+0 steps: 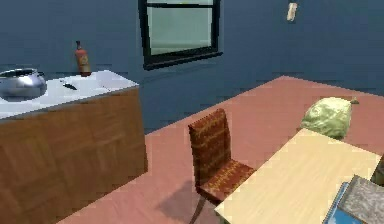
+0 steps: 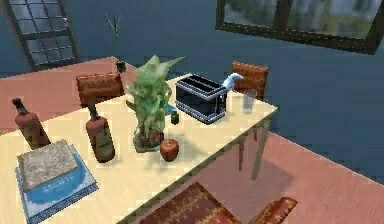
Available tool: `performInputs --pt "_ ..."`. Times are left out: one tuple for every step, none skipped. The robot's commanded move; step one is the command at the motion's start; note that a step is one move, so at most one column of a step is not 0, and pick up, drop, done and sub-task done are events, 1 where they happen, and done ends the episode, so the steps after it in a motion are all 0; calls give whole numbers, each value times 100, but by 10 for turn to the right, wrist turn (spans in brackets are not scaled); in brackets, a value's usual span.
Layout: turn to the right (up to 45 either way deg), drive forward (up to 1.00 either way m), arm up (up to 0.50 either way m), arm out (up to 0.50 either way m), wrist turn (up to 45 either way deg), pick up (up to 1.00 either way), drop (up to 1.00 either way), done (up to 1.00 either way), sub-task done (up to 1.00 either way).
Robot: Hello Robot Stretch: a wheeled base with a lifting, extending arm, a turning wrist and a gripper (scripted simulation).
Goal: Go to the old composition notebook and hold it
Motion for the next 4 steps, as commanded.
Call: performInputs --pt "150 0 0 0 0 0 0 0 0" --pt "0 20 0 0 0 0 0 0 0" --pt "-420 0 0 0 0 0 0 0 0" --pt "0 0 50 0 0 0 0 0 0"
